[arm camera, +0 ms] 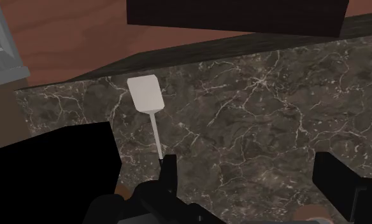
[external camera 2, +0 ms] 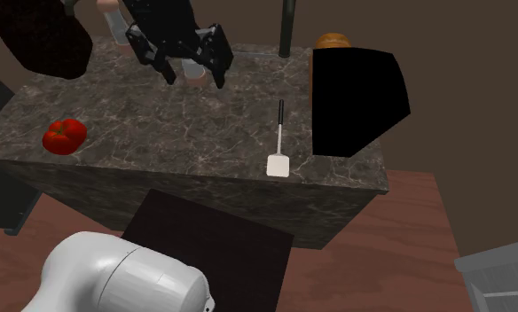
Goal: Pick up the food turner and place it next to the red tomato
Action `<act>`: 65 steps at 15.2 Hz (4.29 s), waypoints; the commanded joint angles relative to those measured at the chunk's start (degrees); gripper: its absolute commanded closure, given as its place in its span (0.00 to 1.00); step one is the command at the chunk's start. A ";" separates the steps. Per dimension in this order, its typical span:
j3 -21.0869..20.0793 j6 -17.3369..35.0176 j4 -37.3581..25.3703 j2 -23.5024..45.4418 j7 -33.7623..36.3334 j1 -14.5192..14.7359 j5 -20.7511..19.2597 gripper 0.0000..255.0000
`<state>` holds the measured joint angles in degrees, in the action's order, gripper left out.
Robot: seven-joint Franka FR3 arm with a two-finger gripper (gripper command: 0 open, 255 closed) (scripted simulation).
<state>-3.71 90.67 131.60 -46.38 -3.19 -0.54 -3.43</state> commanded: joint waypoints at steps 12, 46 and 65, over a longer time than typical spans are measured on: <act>8.84 19.84 8.33 11.80 -9.41 -0.96 -2.18 0.00; 18.46 47.83 6.81 43.03 -25.82 -0.17 4.88 1.00; 17.86 36.36 1.67 36.48 -23.77 -0.37 2.64 1.00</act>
<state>14.23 128.11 133.77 -9.28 -27.18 -0.89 -0.62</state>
